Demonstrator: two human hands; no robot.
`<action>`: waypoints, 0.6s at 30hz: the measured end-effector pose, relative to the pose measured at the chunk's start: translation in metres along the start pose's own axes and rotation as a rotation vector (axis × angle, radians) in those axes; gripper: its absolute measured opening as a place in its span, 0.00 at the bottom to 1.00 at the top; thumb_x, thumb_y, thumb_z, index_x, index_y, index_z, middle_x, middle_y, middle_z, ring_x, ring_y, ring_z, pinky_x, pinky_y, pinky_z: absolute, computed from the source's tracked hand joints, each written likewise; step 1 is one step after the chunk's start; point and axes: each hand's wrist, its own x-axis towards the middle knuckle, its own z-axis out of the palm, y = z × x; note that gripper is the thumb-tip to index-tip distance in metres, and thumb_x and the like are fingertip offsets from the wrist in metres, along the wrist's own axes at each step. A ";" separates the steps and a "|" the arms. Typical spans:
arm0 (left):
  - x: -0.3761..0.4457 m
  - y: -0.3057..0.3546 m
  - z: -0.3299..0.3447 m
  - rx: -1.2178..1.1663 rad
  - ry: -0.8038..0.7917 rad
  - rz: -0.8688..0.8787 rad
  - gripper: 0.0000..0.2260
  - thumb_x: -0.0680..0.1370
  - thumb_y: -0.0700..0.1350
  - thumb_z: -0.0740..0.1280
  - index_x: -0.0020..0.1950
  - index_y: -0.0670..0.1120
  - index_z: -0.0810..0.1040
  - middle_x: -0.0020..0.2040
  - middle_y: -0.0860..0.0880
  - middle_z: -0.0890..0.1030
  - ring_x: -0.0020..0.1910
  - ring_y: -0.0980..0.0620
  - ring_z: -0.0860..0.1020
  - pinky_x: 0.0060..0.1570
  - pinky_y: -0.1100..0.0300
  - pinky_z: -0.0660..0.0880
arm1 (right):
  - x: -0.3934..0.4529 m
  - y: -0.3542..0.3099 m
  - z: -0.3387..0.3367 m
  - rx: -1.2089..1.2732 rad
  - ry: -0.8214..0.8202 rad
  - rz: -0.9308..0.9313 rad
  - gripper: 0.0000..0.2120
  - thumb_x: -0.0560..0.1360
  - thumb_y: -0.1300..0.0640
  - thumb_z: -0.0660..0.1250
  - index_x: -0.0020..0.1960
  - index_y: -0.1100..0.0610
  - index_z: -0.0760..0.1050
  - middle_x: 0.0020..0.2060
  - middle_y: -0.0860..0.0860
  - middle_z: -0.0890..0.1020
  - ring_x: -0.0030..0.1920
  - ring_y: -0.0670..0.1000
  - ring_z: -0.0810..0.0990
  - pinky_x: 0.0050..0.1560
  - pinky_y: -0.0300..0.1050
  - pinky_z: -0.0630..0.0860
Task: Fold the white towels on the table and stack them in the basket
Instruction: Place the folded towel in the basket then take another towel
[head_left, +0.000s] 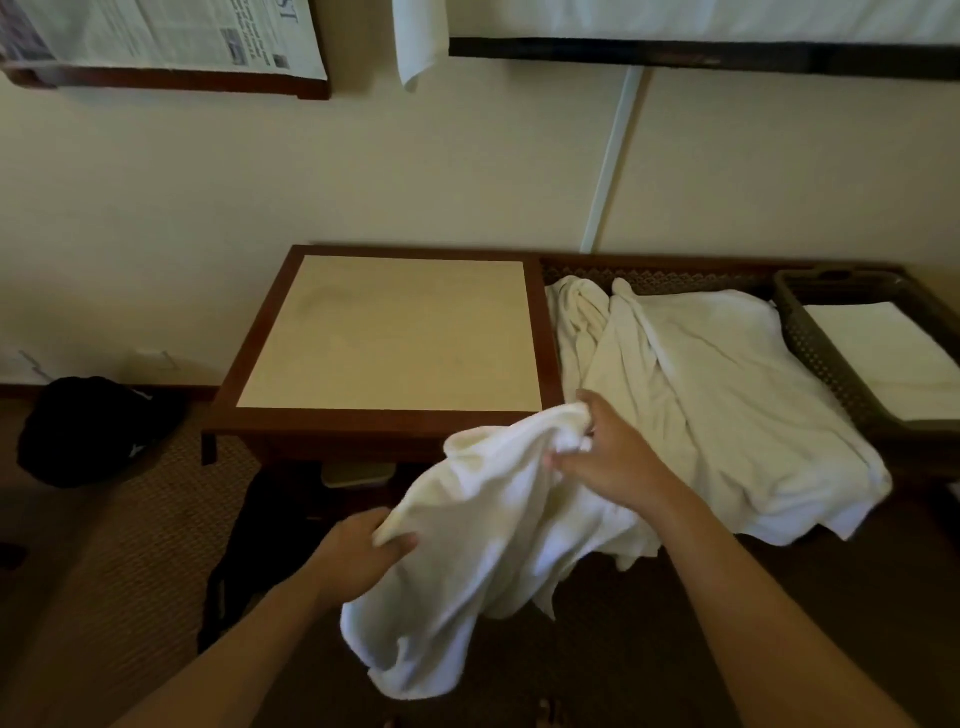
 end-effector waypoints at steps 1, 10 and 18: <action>0.001 0.015 -0.004 0.007 -0.036 0.039 0.14 0.76 0.64 0.70 0.54 0.57 0.82 0.48 0.58 0.84 0.47 0.59 0.82 0.51 0.52 0.80 | -0.001 0.006 0.009 -0.054 -0.101 -0.008 0.47 0.71 0.51 0.79 0.82 0.48 0.55 0.71 0.44 0.72 0.70 0.48 0.73 0.63 0.42 0.71; 0.005 0.071 -0.039 0.058 -0.311 0.205 0.10 0.76 0.52 0.72 0.56 0.54 0.84 0.50 0.54 0.85 0.48 0.56 0.83 0.52 0.53 0.80 | 0.008 0.000 0.055 -0.181 -0.428 -0.208 0.06 0.80 0.53 0.70 0.54 0.52 0.84 0.43 0.39 0.81 0.44 0.39 0.78 0.49 0.36 0.71; 0.003 0.003 -0.042 0.260 -0.099 0.002 0.14 0.83 0.58 0.62 0.48 0.51 0.81 0.44 0.51 0.81 0.44 0.53 0.80 0.50 0.51 0.77 | 0.008 0.014 0.031 0.144 -0.143 0.016 0.08 0.76 0.60 0.74 0.53 0.50 0.84 0.49 0.43 0.85 0.50 0.40 0.81 0.55 0.39 0.75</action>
